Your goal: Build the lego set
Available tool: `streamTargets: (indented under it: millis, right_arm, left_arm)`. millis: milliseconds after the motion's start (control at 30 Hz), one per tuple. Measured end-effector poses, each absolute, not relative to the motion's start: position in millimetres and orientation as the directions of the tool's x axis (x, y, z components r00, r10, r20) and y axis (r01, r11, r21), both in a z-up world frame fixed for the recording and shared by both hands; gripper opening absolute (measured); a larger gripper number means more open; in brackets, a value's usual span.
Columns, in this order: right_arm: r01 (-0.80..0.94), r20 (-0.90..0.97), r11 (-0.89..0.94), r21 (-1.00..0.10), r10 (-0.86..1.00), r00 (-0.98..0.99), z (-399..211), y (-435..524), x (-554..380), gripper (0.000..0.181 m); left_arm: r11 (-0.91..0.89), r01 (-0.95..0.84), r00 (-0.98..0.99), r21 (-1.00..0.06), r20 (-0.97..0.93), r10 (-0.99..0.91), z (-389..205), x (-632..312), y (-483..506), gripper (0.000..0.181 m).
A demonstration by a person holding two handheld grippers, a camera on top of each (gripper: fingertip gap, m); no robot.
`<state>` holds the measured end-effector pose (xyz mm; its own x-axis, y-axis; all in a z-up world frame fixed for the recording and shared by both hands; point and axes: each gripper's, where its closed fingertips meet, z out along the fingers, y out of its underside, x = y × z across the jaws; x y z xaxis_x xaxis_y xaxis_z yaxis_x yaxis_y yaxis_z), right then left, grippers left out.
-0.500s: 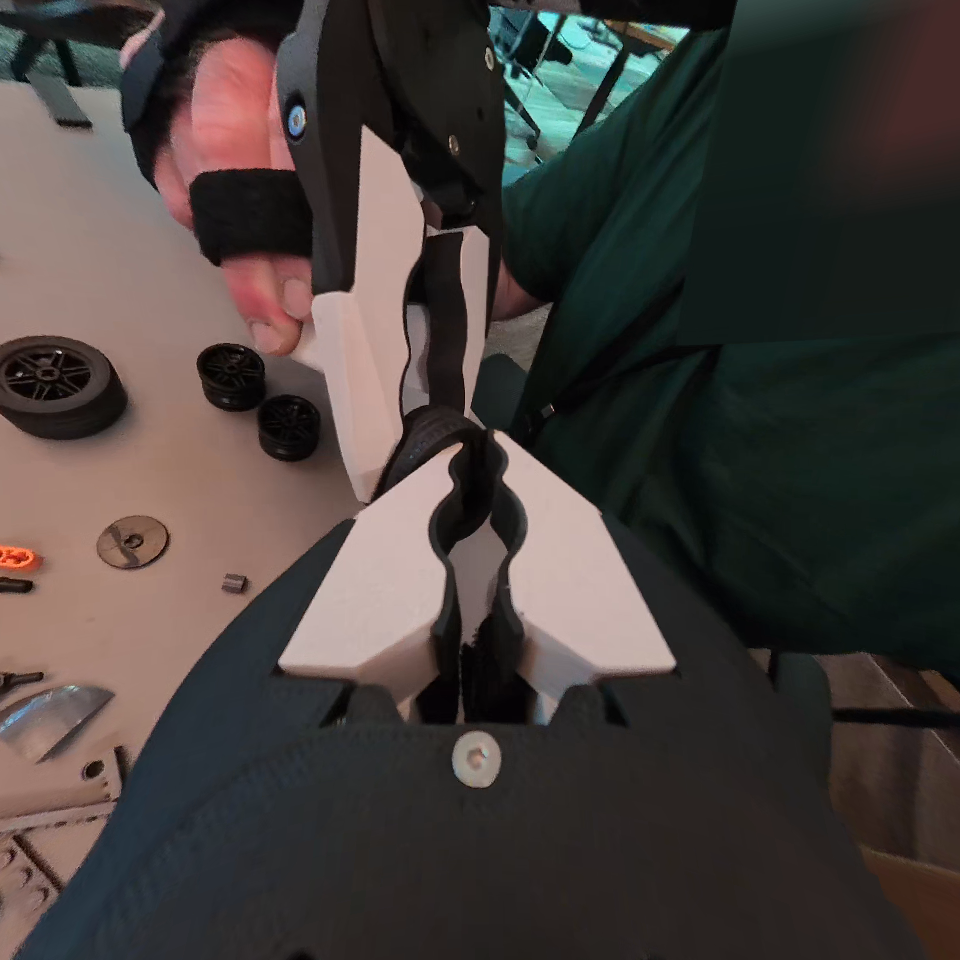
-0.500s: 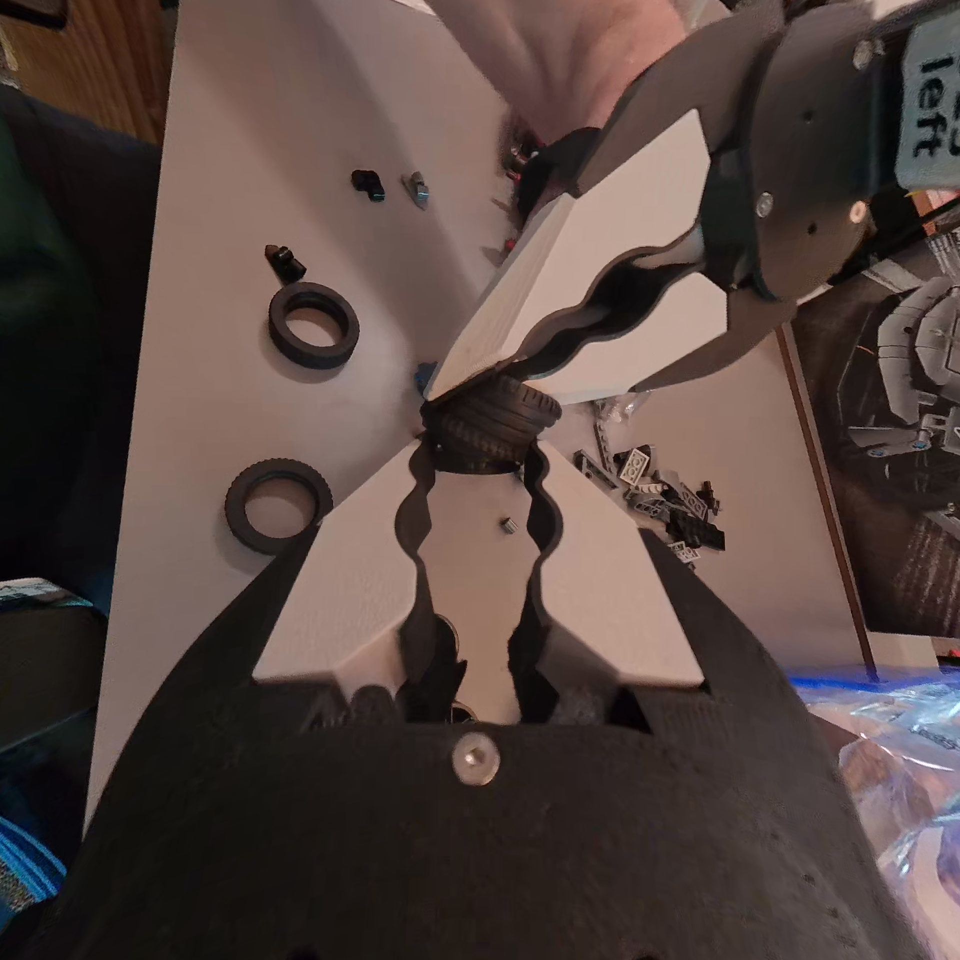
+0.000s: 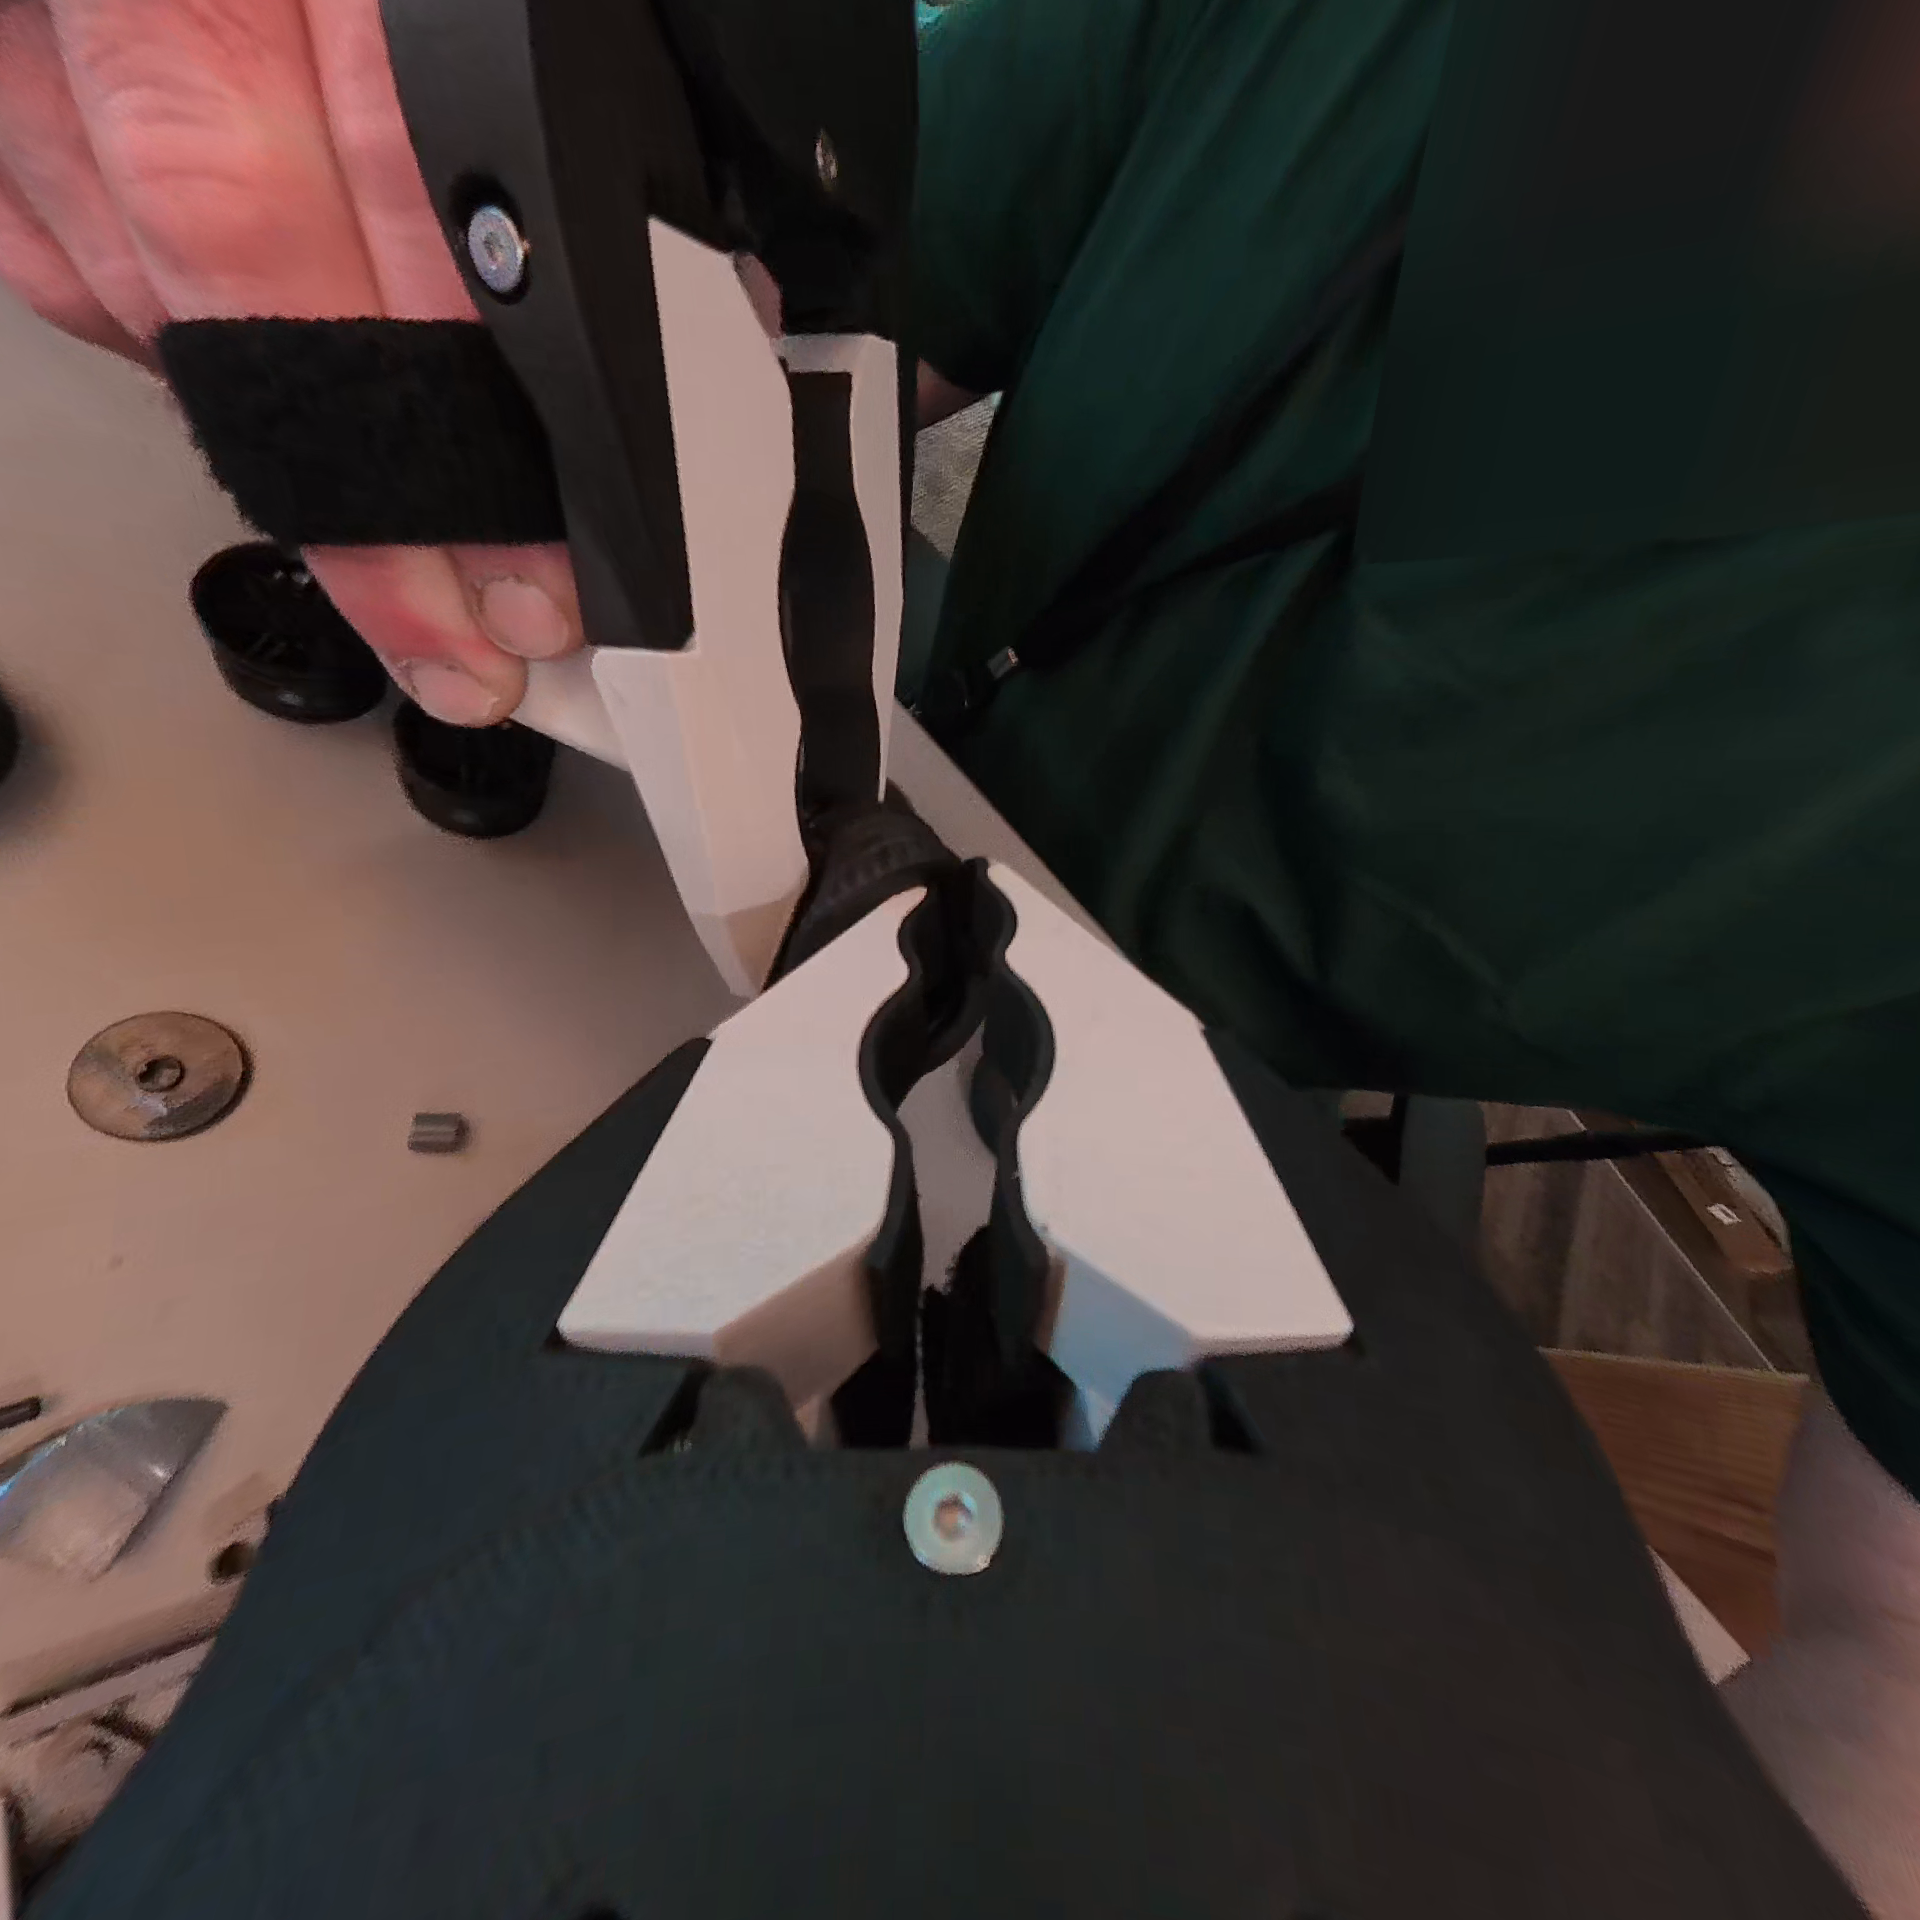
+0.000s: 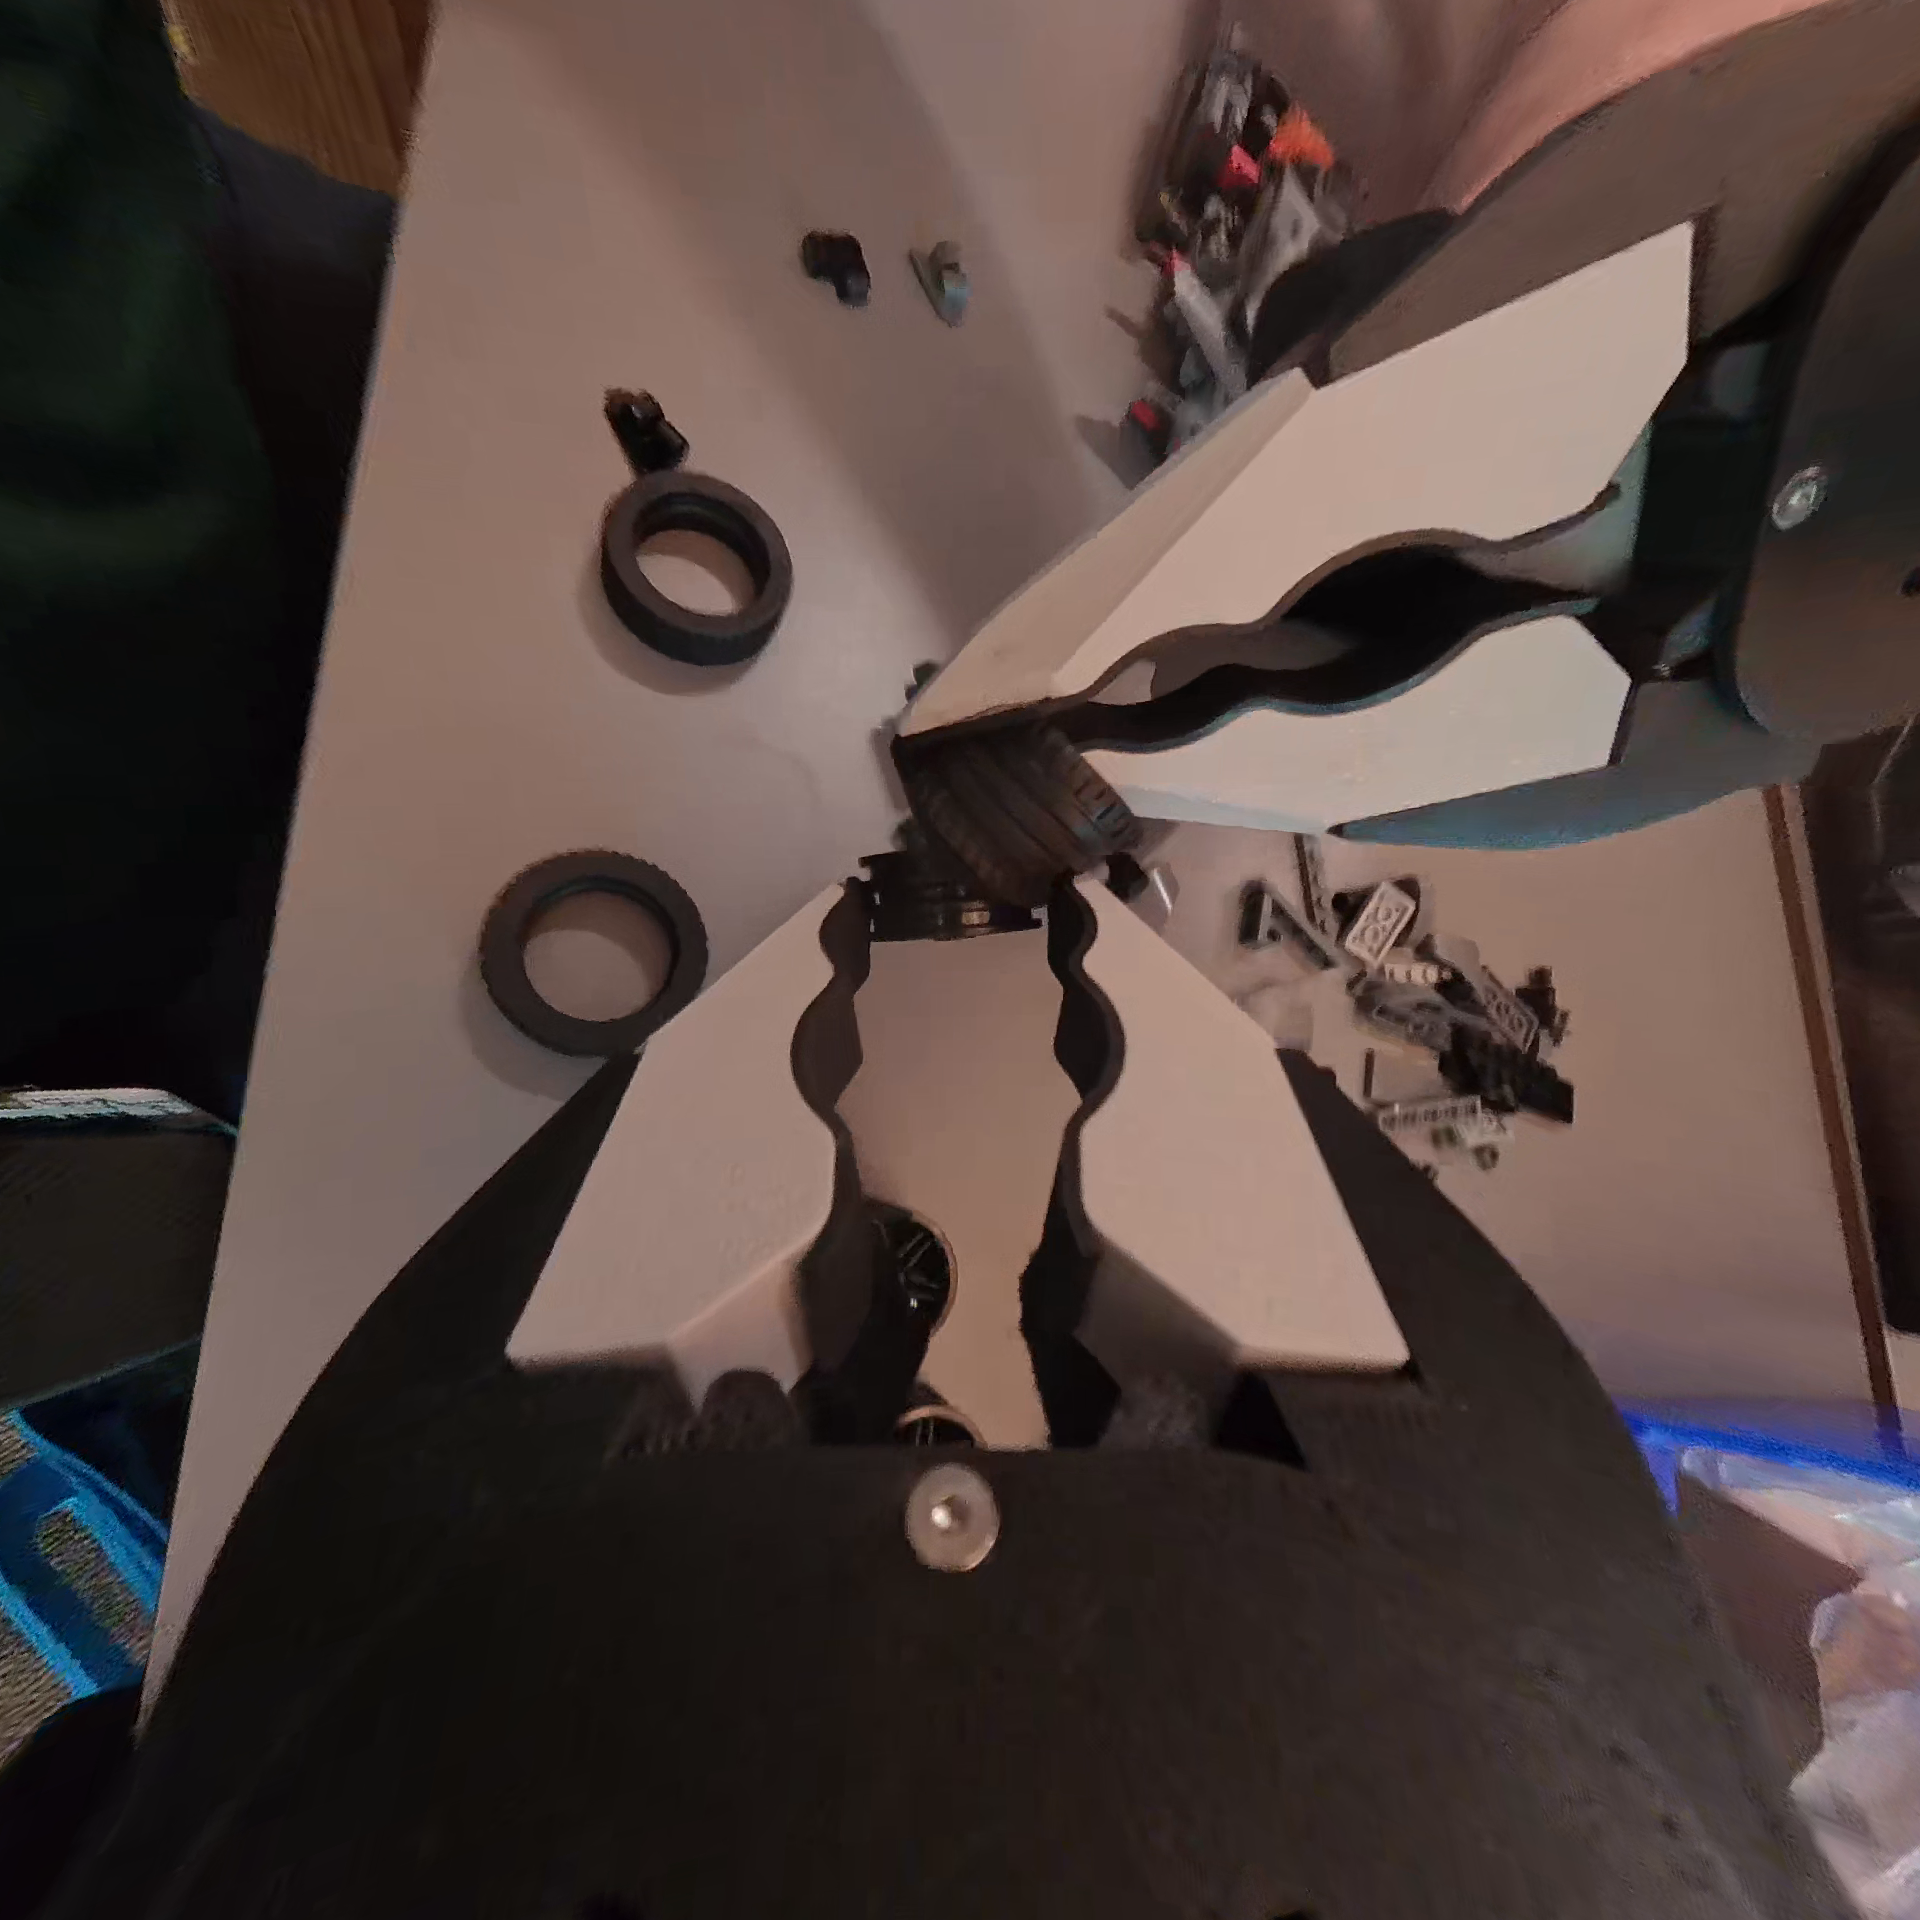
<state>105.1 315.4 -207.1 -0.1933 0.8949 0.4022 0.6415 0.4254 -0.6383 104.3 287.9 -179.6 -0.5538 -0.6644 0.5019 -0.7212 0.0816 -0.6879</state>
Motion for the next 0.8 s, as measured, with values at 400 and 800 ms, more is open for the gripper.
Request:
streamTargets:
  millis: [400,800]
  right_arm:
    - [0.813,0.315,0.245,-0.528,0.946,-0.081,-249,333,134,0.036]
    - [0.785,0.205,-0.013,-0.62,0.962,0.178,-252,336,144,0.045]
  left_arm:
    - [0.264,-0.811,-0.464,-0.522,0.3,-0.834,-231,116,314,0.002]
    - [0.153,-0.819,-0.352,-0.553,0.274,-0.895,-241,130,325,0.002]
